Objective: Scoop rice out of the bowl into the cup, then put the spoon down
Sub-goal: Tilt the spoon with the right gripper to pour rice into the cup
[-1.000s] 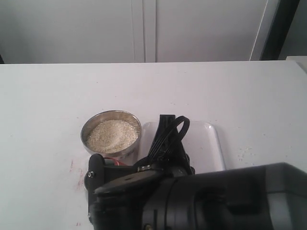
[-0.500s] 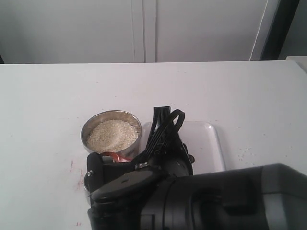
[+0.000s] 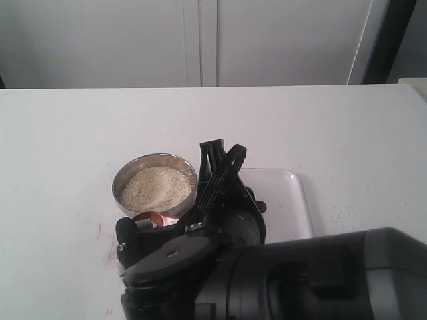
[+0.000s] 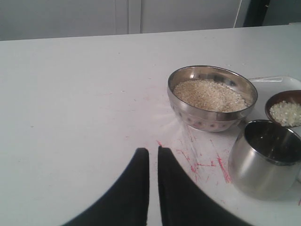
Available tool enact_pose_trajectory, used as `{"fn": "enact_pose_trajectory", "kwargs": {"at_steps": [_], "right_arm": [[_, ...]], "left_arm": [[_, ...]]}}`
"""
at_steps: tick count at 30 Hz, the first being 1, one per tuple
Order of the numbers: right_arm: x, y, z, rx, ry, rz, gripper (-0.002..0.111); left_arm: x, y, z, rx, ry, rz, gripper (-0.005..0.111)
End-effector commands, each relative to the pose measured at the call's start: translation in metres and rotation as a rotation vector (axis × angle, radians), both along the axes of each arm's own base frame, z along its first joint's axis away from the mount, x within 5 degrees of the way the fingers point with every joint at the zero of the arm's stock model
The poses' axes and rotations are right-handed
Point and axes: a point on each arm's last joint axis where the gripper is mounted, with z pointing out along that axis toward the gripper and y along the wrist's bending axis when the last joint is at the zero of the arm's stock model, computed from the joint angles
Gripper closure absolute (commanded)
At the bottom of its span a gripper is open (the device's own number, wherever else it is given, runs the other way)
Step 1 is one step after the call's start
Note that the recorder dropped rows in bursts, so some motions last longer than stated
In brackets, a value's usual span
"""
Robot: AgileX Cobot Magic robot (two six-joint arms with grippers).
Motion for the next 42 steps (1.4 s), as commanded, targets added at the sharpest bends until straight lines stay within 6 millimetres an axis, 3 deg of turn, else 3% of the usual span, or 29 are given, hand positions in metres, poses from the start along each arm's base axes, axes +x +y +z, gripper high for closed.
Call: {"fn": "enact_pose_trajectory", "kwargs": {"at_steps": [1, 28, 42], "right_arm": [[0.0, 0.0, 0.001, -0.038, -0.009, 0.027, 0.108], [0.005, 0.002, 0.007, -0.149, -0.065, 0.131, 0.108], [0.008, 0.003, 0.011, -0.314, -0.078, 0.254, 0.108]], "left_arm": [[0.0, 0.0, 0.002, -0.017, -0.005, -0.001, 0.092], [0.0, 0.0, 0.002, -0.017, -0.005, -0.001, 0.092], [0.0, 0.0, 0.002, -0.017, -0.005, -0.001, 0.092]]}}
